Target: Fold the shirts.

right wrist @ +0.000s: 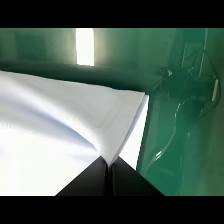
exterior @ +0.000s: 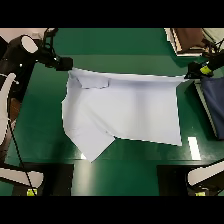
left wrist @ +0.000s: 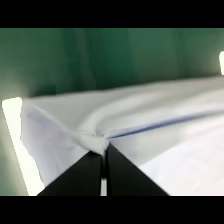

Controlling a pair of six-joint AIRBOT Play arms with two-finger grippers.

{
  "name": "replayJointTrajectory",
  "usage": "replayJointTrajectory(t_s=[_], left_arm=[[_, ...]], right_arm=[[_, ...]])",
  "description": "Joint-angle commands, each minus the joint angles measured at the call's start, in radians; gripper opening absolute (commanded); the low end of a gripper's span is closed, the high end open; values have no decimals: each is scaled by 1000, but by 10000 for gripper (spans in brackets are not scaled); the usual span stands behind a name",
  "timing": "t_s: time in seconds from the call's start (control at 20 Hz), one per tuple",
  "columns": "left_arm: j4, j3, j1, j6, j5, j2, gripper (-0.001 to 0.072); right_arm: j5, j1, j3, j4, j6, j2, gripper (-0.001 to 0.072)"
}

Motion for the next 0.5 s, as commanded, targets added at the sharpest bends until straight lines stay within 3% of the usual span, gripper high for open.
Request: replayJointTrajectory(t_s=[0.0,0.35,0.4,0.45], left_arm=[[1,-44,0,72,-100,-11,26],[-1,-272,0,60,-5,-11,27],[-2,-272,0,60,-17,-11,68],[-2,-272,0,60,-29,-8,377]], right_arm=[[9,8,-43,-2,-17,2,13],[-142,32,-364,21,-16,112,16],[-154,32,-391,37,-15,127,17],[-168,28,-415,55,-16,142,74]])
